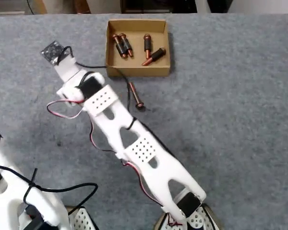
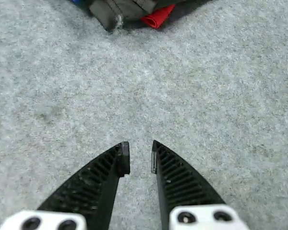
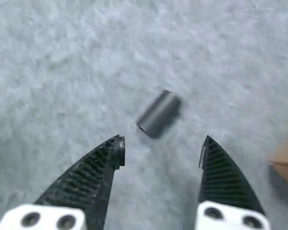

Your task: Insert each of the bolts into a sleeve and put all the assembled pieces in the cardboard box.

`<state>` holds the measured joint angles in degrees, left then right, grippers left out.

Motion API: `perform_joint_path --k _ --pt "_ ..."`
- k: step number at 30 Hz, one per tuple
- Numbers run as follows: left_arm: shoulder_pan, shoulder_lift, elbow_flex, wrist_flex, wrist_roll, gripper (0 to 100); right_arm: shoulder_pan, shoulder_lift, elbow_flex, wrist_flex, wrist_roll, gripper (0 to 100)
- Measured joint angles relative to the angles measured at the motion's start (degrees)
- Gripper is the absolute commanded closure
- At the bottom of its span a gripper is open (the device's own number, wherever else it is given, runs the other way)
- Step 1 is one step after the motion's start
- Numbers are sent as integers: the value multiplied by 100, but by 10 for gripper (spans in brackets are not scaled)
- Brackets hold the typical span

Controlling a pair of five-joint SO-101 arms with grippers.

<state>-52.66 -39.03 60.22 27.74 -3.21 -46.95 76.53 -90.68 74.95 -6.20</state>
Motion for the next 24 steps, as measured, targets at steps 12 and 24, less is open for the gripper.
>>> perform_joint_path --k 12,24 --pt "0 0 0 0 0 910 -9 659 18 -1486 -844 766" --pt "9 26 0 0 0 910 141 589 703 -1336 -923 854"
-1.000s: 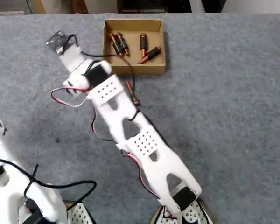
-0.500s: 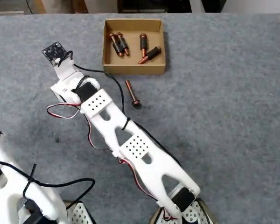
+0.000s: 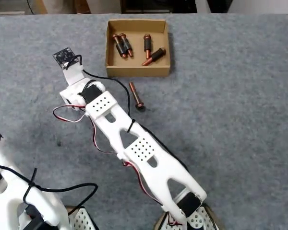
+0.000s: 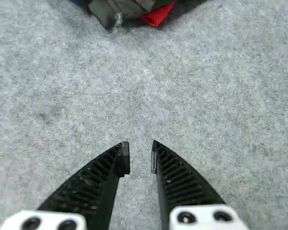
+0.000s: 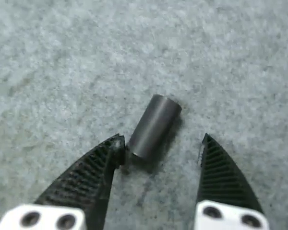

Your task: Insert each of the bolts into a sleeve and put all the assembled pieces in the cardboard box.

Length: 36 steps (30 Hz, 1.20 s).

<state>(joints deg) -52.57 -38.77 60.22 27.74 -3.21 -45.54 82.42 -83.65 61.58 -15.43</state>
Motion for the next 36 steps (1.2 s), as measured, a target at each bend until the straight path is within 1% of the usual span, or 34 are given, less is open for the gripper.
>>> perform_joint_path --k 3,5,11,15,22,26,28,33,36 --pt "0 0 0 -35 0 910 62 0 9 -18 0 959" --pt "0 0 0 -35 0 910 97 0 44 -132 0 988" --pt "0 0 0 -35 0 910 97 0 53 -237 0 989" --pt "0 0 0 -35 0 910 97 0 53 0 0 989" --pt "0 0 0 -35 0 910 97 -79 -396 1002 -9 989" --pt "0 0 0 -35 0 892 97 -97 -826 1644 211 989" --pt "0 0 -105 167 0 867 97 -237 -844 2013 255 989" --pt "0 0 -668 1363 0 857 97 -888 -853 3200 264 990" --pt "0 0 -905 1881 0 857 97 -1213 -853 3868 264 990"
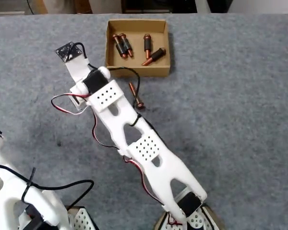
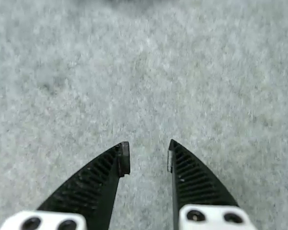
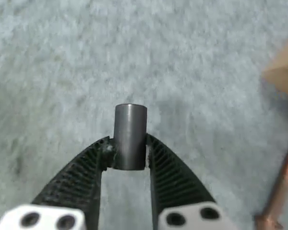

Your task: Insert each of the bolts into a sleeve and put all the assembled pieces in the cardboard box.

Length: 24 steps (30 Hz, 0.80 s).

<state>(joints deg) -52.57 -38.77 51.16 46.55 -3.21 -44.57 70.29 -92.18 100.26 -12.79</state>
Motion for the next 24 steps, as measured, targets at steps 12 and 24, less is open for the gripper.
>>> perform_joint_path --k 12,24 --pt "0 0 -457 765 0 857 132 -1213 1424 114 519 990" --pt "0 0 -457 985 0 857 527 -2497 6145 -18 554 990"
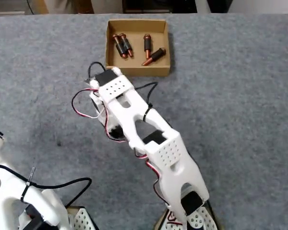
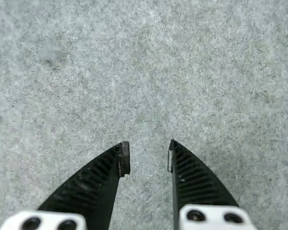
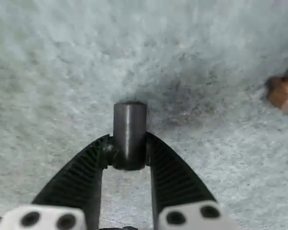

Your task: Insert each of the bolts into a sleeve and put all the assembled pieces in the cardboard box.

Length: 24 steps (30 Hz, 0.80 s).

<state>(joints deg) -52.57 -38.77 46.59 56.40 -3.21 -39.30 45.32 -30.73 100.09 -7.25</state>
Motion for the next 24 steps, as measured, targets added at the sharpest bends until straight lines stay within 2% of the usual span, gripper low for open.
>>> perform_joint_path --k 9,15,18,21,24 --pt "0 0 0 0 0 857 44 -308 1257 -738 281 973" --pt "0 0 0 0 0 857 0 -448 1609 -1037 308 826" --pt "0 0 0 0 0 857 -26 -457 1705 -1160 316 875" --pt "0 0 0 0 0 857 -18 -457 1732 -1204 308 998" --pt "0 0 0 0 0 857 35 -457 1732 -1204 316 989"
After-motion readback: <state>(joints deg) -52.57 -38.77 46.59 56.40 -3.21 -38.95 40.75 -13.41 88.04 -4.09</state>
